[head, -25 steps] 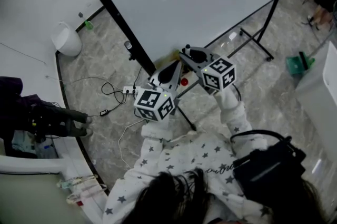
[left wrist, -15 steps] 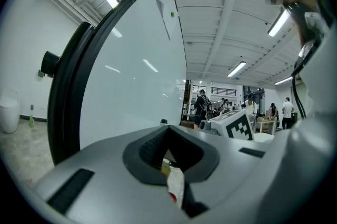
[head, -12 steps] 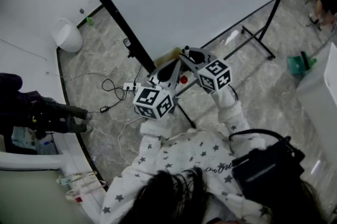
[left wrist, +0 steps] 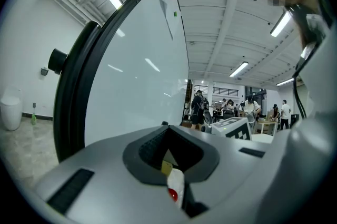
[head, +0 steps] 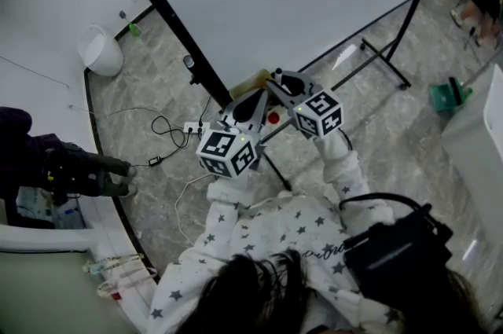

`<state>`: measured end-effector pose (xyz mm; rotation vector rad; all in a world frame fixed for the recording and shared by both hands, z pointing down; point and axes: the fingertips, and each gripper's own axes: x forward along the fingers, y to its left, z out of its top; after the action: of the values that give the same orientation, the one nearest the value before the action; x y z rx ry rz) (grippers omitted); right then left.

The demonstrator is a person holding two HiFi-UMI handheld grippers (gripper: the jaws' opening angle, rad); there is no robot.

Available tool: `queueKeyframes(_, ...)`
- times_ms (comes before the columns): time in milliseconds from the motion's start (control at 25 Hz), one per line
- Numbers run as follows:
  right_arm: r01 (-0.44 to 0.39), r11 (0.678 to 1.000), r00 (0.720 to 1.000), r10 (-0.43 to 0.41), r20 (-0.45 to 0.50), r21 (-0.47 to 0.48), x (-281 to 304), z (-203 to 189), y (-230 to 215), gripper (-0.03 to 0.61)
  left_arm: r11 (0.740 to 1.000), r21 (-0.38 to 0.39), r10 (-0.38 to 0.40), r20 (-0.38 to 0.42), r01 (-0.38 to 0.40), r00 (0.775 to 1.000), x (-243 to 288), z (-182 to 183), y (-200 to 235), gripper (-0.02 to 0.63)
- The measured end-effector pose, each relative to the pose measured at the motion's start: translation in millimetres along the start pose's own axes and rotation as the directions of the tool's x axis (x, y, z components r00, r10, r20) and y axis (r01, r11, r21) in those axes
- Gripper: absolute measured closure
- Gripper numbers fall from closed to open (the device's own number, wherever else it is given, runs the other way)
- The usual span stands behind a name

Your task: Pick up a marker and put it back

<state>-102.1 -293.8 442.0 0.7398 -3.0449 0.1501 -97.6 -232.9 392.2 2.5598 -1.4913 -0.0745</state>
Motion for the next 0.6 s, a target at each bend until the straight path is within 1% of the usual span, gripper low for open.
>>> queueKeyframes(200, 0.004, 1.0, 1.0, -0.004, 0.021, -0.001, -0.2, 1.2, -1.0, 0.5, 1.0, -0.002, -0.005, 0.0, 0.005, 1.0, -0.2, -1.5, 0.4, 0.612)
queueKeyframes(440, 0.022, 0.999, 0.999, -0.021, 0.039, -0.032, -4.1, 9.3, -0.3, 0.499, 1.0, -0.003, -0.012, 0.005, 0.012, 1.0, -1.8, 0.2, -2.3, 0.612)
queueKeyframes(480, 0.019, 0.999, 0.999, -0.018, 0.046, -0.028, -4.7, 12.7, 0.4, 0.466, 1.0, -0.003, -0.013, 0.007, 0.013, 1.0, -2.1, 0.6, -2.4, 0.612)
queueKeyframes(520, 0.016, 1.0, 0.998, -0.015, 0.054, -0.021, -5.0, 16.4, 1.0, 0.451, 1.0, -0.004, -0.014, 0.009, 0.014, 1.0, -2.3, 1.0, -2.4, 0.612)
queueKeyframes(600, 0.025, 0.999, 0.997, -0.023, 0.074, -0.03, -6.6, 25.1, 1.0, 0.451, 1.0, -0.004, -0.016, 0.014, 0.016, 1.0, -2.5, 2.0, -2.7, 0.612)
